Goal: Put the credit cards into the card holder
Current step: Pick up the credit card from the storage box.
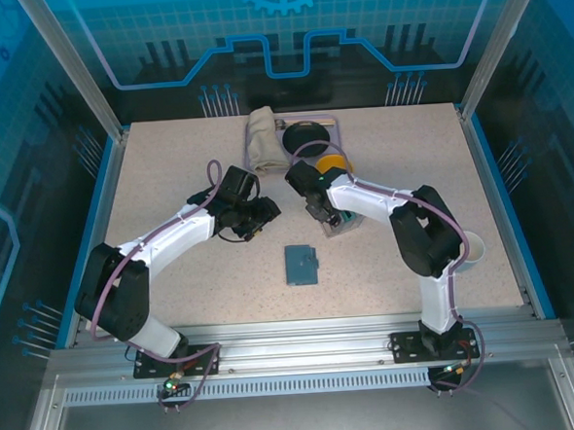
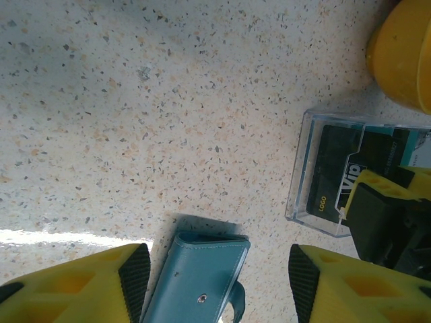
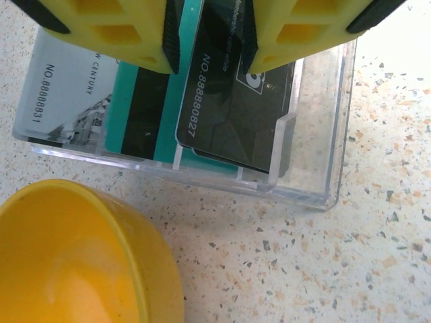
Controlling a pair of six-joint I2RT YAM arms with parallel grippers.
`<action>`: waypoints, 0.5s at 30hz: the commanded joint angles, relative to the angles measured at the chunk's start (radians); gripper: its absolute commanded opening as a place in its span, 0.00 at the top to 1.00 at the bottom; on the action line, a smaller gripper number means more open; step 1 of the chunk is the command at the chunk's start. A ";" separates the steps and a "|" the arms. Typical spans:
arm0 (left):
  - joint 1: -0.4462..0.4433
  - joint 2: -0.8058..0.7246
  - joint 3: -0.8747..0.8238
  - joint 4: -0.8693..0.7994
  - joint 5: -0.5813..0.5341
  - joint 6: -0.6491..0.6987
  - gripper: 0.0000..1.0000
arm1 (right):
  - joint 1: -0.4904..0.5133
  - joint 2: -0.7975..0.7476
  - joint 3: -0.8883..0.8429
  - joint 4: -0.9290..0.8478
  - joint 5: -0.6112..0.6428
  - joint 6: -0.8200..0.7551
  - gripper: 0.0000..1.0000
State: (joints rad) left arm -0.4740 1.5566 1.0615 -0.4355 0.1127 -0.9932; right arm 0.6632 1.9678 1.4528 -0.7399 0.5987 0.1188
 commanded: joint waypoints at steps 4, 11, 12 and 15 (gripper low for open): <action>0.003 0.014 0.023 -0.004 0.025 0.004 0.40 | 0.007 -0.044 -0.016 -0.005 0.026 0.000 0.71; 0.002 0.016 0.022 -0.003 0.027 0.004 0.40 | 0.000 -0.048 -0.020 -0.005 0.009 -0.001 0.82; 0.003 0.015 0.020 -0.004 0.027 0.004 0.40 | -0.001 -0.049 -0.021 -0.006 0.007 0.001 0.82; 0.002 0.014 0.020 -0.003 0.025 0.003 0.40 | -0.003 -0.050 -0.022 -0.004 0.000 0.003 0.87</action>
State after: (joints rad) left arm -0.4740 1.5570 1.0615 -0.4355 0.1207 -0.9932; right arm 0.6624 1.9518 1.4395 -0.7395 0.6006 0.1146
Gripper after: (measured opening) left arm 0.598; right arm 0.144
